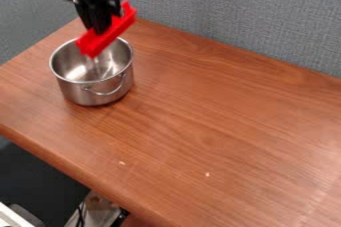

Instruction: Put the red object in the metal pot

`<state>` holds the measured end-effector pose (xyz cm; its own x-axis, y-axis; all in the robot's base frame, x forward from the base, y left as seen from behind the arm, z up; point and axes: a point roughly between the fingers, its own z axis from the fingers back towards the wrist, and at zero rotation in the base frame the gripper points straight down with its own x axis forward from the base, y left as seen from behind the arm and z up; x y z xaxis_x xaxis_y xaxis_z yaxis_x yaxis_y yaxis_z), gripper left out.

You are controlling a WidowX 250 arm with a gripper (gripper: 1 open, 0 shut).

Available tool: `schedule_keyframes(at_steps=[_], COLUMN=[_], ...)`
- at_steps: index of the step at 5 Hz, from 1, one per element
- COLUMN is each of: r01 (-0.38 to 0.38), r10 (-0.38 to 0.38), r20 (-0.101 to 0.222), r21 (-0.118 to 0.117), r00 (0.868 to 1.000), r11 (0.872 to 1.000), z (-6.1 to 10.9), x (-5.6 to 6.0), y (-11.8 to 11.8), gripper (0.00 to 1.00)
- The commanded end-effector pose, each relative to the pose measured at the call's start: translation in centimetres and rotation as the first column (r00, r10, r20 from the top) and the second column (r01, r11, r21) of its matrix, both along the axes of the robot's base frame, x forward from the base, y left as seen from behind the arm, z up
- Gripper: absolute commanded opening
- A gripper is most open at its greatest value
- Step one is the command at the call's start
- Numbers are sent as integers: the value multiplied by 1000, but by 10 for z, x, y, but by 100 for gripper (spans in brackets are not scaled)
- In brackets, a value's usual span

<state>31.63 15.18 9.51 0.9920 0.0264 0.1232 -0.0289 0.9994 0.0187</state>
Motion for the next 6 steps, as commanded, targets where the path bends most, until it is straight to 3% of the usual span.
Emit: schedule_keyframes(at_steps=[1,2,3,4,5,6], r01=[-33,-51,-117,-182,-249,-302], r10=[32,50,120,193,270,323], r20=[36,16,-32,-74,-107,-97], r21=[44,55,94,136,179,184], r00=[999,999,992,978,957,942], r11=[998,997,989,974,952,936], z=[23,30,33,36,40,18], x=[8,11,11,14,14,2], y=[20,33,13,-5,-20,-36], gripper=[0,0,0,0,0,0])
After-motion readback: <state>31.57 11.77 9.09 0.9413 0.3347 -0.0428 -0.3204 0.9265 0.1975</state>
